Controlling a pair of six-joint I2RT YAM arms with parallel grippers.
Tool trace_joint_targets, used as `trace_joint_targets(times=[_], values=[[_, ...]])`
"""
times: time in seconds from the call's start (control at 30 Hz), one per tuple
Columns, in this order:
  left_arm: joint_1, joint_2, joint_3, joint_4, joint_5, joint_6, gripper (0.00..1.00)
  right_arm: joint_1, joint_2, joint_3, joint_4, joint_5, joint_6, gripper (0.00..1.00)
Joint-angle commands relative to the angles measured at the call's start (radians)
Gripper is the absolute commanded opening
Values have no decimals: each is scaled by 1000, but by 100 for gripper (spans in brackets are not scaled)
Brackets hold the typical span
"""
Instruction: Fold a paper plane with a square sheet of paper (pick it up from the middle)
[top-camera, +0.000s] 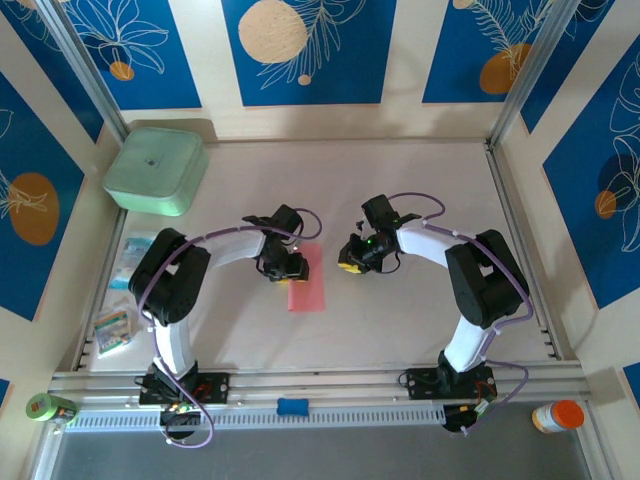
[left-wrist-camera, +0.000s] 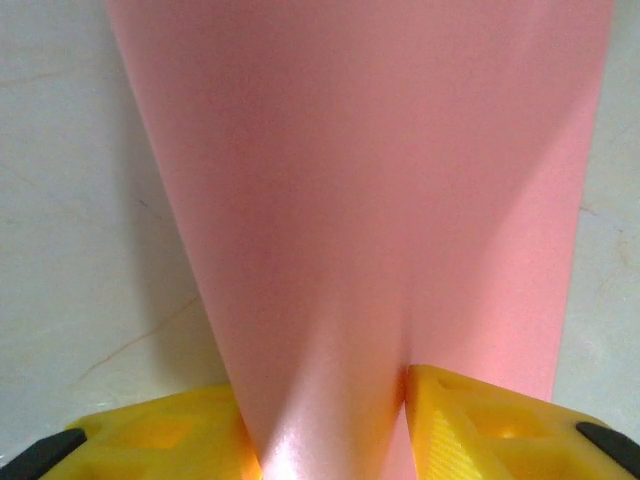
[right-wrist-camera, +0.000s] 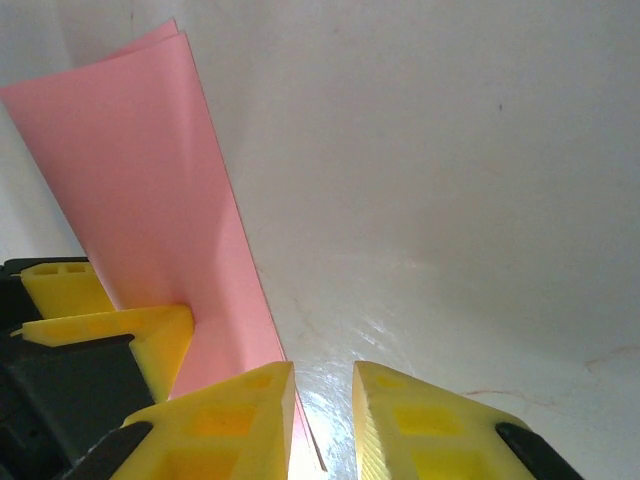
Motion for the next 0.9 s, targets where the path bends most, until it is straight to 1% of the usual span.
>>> trace_joint_targets(times=[0.0, 0.57, 0.87], values=[[-3, 99, -46, -56, -108, -25, 45, 10, 6, 4, -27, -1, -12, 22], [-1, 126, -46, -83, -99, -100, 46, 25, 21, 13, -27, -3, -4, 22], [-1, 133, -46, -90, -100, -99, 46, 48, 32, 23, -18, -17, -4, 21]])
